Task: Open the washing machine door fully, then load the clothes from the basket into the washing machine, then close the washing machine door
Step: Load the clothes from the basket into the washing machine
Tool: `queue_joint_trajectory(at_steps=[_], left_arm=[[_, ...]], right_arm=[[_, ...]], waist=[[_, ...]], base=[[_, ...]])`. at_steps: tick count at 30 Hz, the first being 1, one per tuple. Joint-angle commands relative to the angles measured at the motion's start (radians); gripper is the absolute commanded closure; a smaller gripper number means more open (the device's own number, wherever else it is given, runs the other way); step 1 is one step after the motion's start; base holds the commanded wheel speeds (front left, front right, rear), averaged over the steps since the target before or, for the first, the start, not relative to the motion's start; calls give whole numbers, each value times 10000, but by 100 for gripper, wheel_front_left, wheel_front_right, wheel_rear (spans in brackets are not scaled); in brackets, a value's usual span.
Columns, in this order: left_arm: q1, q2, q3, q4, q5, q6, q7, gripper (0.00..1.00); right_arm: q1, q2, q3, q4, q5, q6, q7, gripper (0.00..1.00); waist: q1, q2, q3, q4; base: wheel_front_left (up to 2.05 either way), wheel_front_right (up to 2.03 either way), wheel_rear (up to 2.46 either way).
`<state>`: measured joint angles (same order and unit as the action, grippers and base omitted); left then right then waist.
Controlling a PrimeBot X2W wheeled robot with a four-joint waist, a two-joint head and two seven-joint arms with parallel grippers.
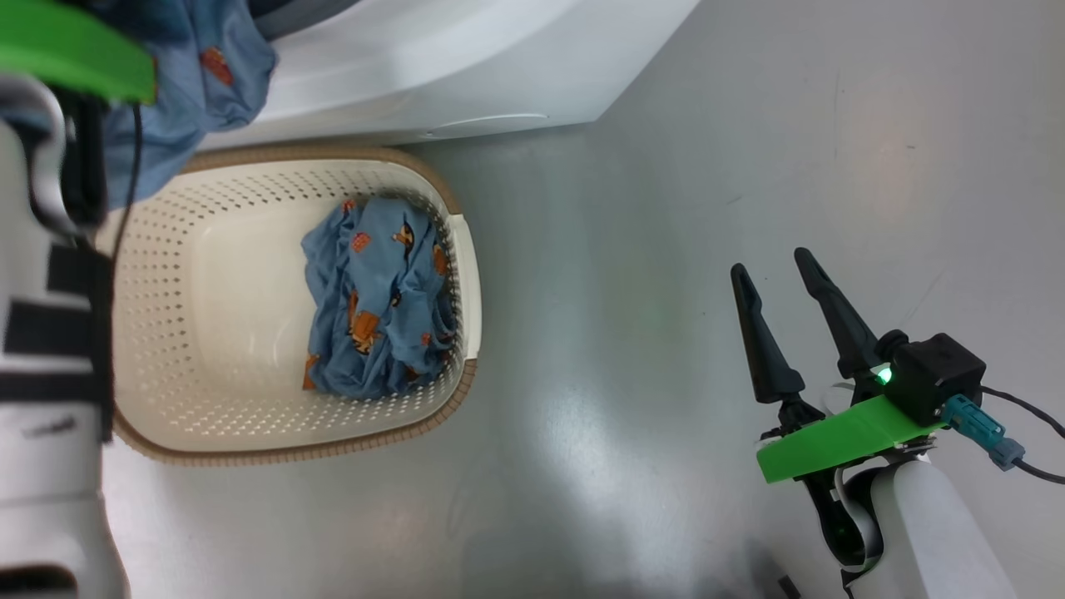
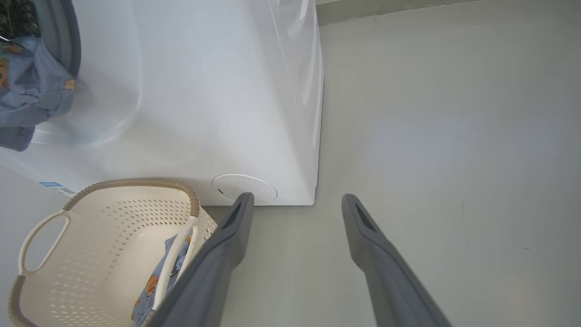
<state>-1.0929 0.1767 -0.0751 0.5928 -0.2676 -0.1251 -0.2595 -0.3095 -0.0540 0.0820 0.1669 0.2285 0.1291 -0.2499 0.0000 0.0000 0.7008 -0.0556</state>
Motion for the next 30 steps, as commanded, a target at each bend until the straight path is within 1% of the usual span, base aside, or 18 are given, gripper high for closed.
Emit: queue_joint_trajectory(at_steps=[1, 6, 13, 14, 18, 22, 26, 30], left_arm=[[307, 489, 221, -358, -7, -23, -22, 0], [1504, 437, 373, -1343, -20, -29, -22, 0], [3310, 179, 916, -2938, -104, 80, -22, 0], [3799, 156, 1039, -3298, -66, 117, -22, 0], [4717, 34, 1340, -3973, -42, 216, -22, 0], [5626, -155, 1643, -4537, 4, 329, -22, 0], [6526, -482, 1903, -5038, 69, 423, -22, 0], [7310, -726, 2107, -5139, 152, 446, -22, 0]], right_arm=[[112, 37, 191, -192, -106, 16, -118, 0], [160, 37, 145, -213, -149, 16, -118, 0], [187, 37, 265, -251, -137, 16, -118, 0], [180, 37, 300, -253, -129, 16, -118, 0], [198, 37, 344, -234, -135, 16, -118, 0], [217, 37, 347, -223, -156, 16, -118, 0], [210, 38, 325, -232, -180, 16, -118, 0], [167, 38, 359, -205, -236, 16, -118, 0]], waist=[[0, 0, -33, 35], [0, 0, -95, 125], [0, 0, -166, 177], [0, 0, -167, 175], [0, 0, -180, 183], [0, 0, -184, 194], [0, 0, -167, 230], [0, 0, -141, 229]], base=[[0, 0, 0], [0, 0, 0], [0, 0, 0], [0, 0, 0], [0, 0, 0], [0, 0, 0], [0, 0, 0], [0, 0, 0]])
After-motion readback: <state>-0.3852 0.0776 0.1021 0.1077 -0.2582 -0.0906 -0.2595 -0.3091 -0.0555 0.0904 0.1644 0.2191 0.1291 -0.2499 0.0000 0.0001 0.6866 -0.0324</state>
